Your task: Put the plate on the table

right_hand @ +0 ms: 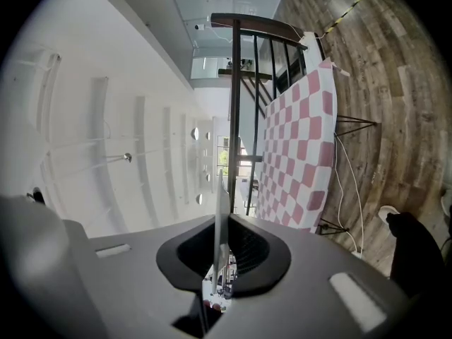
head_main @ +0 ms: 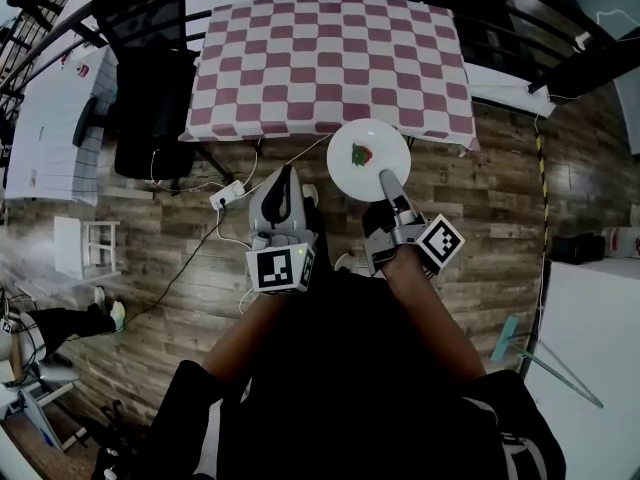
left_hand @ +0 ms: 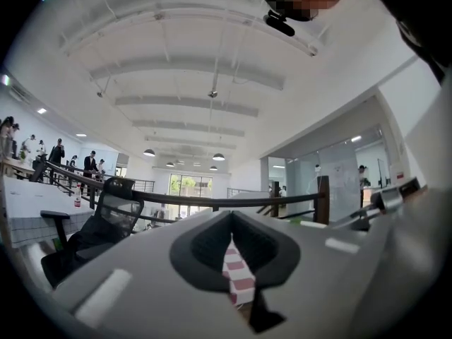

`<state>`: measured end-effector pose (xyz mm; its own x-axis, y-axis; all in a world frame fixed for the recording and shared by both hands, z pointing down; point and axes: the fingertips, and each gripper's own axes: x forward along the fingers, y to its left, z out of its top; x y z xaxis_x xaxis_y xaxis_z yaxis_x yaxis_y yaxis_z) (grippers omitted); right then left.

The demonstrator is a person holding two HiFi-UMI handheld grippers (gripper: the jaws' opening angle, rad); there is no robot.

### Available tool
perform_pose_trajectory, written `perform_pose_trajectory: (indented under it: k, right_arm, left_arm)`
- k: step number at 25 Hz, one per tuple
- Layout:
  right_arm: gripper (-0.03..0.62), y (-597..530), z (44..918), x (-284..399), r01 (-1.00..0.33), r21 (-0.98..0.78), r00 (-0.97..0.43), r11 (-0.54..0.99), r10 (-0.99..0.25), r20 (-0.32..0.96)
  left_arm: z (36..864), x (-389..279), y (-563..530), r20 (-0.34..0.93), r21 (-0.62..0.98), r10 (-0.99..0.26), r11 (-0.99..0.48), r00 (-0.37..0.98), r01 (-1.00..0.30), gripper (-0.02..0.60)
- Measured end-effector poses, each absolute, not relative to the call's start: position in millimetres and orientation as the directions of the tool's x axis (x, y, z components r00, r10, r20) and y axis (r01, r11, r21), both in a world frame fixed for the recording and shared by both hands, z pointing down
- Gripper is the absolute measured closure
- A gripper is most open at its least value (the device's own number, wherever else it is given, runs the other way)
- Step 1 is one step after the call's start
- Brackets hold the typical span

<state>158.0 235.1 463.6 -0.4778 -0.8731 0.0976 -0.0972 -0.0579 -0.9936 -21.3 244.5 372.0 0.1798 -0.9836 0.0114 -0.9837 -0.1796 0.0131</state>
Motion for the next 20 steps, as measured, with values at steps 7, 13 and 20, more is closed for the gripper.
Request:
perform_pose_trajectory:
  k: [7, 13, 20]
  right_arm:
    - [0.579, 178, 457, 135, -0.148, -0.989, -0.485, -0.02, -0.87, 0.091]
    - [0.579, 121, 456, 105, -0.146, -0.989, -0.5, -0.02, -0.861, 0.091]
    - [0.579, 61, 452, 79, -0.156, -0.987, -0.485, -0.026, -0.869, 0.1]
  left_arm:
    - [374, -40, 187, 0.008, 0.034, -0.983, -0.185, 0.185, -0.982, 0.572]
    - [384, -61, 126, 0.034, 0.064, -0.978, -0.203, 0.205, -0.977, 0.572]
    - [379, -80, 55, 0.043, 0.076, -0.965, -0.255, 0.259, -0.964, 0.572]
